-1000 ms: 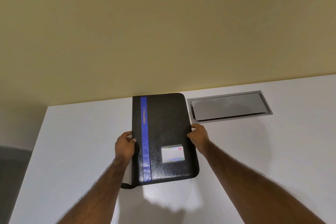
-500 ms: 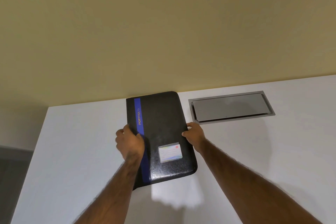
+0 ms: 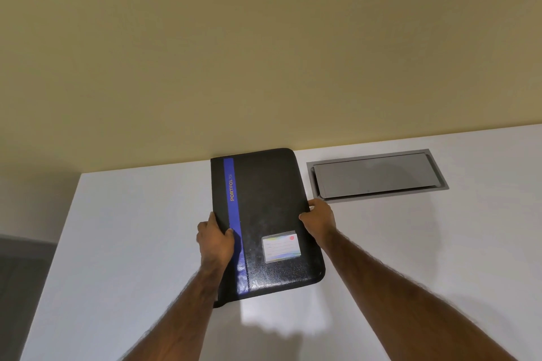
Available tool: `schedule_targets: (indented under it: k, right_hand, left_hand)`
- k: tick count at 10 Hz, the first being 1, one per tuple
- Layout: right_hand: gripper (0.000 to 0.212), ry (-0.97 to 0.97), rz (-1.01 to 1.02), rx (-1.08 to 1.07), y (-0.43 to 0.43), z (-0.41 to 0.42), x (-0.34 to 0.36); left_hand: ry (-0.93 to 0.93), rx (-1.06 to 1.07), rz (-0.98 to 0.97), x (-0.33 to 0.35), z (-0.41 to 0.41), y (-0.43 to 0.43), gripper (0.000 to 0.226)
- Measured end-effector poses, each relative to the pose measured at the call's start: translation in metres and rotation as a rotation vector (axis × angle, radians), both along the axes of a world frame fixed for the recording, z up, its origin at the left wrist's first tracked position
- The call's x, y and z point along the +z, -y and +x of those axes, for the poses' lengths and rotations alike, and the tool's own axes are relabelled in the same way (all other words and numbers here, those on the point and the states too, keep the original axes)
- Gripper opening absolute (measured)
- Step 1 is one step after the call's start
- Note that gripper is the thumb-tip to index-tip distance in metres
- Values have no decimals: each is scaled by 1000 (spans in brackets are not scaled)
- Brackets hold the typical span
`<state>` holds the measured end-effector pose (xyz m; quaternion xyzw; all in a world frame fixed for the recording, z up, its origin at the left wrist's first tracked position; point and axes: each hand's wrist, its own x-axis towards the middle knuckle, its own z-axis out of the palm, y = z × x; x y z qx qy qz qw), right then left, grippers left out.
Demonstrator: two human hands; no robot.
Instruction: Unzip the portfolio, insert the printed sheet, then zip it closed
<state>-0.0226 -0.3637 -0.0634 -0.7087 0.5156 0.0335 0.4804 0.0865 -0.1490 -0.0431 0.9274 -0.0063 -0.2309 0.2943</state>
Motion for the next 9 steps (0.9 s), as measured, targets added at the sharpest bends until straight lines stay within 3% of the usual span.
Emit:
schedule_targets:
  k: [4, 7, 8, 9]
  right_hand:
    - [31, -166, -177, 42, -8, 3, 6]
    - [34, -221, -175, 183, -7, -8, 17]
    - [39, -235, -285, 247, -11, -15, 34]
    - [46, -257, -449, 312, -9, -16, 50]
  left_hand:
    - [-24, -71, 30, -2, -11, 5, 56]
    - [-26, -179, 80, -3, -7, -5, 64]
    - [13, -254, 64, 18, 1, -1, 80]
    - [102, -320, 50, 37, 10, 4, 80]
